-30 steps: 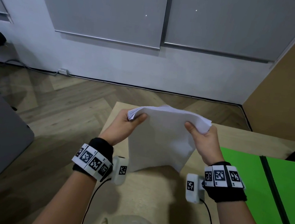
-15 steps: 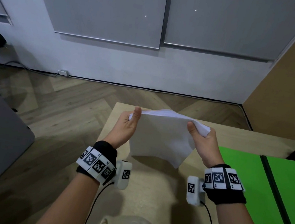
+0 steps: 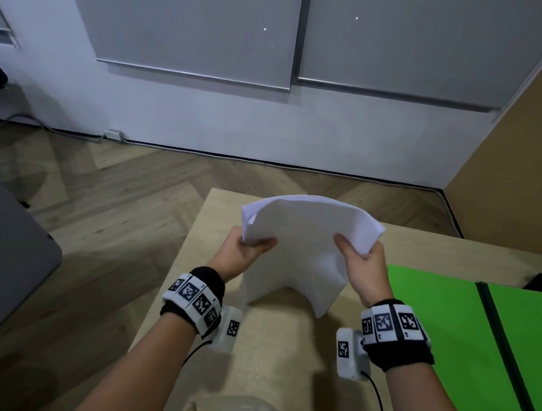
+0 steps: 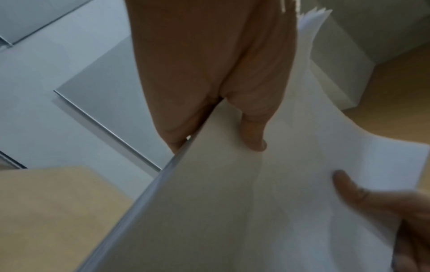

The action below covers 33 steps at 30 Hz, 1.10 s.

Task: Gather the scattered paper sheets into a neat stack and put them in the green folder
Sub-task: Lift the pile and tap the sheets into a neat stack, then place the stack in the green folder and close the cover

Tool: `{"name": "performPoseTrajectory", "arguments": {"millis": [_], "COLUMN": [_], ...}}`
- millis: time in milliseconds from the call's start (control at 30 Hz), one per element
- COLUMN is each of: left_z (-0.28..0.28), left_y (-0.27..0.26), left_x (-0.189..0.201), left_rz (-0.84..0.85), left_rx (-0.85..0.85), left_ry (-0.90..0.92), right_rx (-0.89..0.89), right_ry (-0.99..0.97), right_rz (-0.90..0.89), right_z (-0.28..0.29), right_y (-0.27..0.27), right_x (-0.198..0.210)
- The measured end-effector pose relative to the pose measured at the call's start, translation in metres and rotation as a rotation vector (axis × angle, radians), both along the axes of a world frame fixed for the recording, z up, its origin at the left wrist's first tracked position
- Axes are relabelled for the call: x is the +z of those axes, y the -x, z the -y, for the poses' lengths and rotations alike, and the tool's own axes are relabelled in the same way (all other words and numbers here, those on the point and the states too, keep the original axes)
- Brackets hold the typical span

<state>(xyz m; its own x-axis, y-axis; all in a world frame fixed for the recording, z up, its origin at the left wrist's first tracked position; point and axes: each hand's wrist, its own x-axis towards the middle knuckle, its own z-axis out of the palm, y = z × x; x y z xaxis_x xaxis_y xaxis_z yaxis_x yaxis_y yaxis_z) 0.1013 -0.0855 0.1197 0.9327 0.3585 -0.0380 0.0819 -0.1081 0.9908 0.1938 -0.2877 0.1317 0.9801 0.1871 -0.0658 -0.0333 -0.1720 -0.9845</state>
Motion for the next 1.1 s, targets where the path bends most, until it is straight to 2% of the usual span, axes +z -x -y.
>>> {"name": "performPoseTrajectory", "arguments": {"millis": [100, 167, 267, 367, 500, 567, 633, 700, 833, 900, 1000, 1100], "left_z": [0.001, 0.001, 0.004, 0.015, 0.040, 0.056, 0.073, 0.092, 0.140, 0.167, 0.208, 0.234], "left_y": [0.000, 0.002, 0.004, -0.004, -0.015, -0.022, -0.031, -0.040, -0.055, -0.066, -0.079, -0.084], "left_x": [0.003, 0.004, 0.002, 0.000, -0.010, -0.019, -0.030, -0.046, -0.067, -0.077, -0.103, -0.133], "left_rz": [-0.003, -0.015, -0.020, -0.074, -0.192, -0.273, -0.371, -0.470, -0.574, -0.611, -0.723, -0.841], "left_rx": [0.038, -0.011, -0.055, 0.002, 0.005, -0.019, -0.039, -0.078, -0.265, -0.244, -0.092, 0.006], "left_ry": [-0.018, -0.056, 0.006, 0.022, 0.028, 0.049, 0.073, 0.109, 0.427, 0.512, 0.465, 0.281], "right_rx": [0.050, 0.069, 0.120, 0.157, 0.254, 0.248, 0.189, 0.127, 0.048, -0.003, -0.098, -0.224], "right_ry": [-0.023, -0.091, -0.137, -0.212, -0.195, -0.155, -0.133, -0.081, 0.079, 0.140, 0.258, 0.420], "right_rz": [0.048, 0.100, 0.167, 0.057, -0.214, -0.324, -0.393, -0.415, -0.489, -0.495, -0.469, -0.436], "right_z": [0.005, 0.011, 0.023, 0.038, 0.068, 0.083, 0.102, 0.125, 0.180, 0.211, 0.262, 0.322], "right_y": [0.000, -0.002, -0.006, -0.011, -0.007, 0.000, 0.001, 0.002, -0.015, -0.025, -0.041, -0.055], "right_x": [0.014, 0.029, 0.048, 0.046, 0.001, -0.023, -0.049, -0.054, -0.069, -0.077, -0.082, -0.087]}}
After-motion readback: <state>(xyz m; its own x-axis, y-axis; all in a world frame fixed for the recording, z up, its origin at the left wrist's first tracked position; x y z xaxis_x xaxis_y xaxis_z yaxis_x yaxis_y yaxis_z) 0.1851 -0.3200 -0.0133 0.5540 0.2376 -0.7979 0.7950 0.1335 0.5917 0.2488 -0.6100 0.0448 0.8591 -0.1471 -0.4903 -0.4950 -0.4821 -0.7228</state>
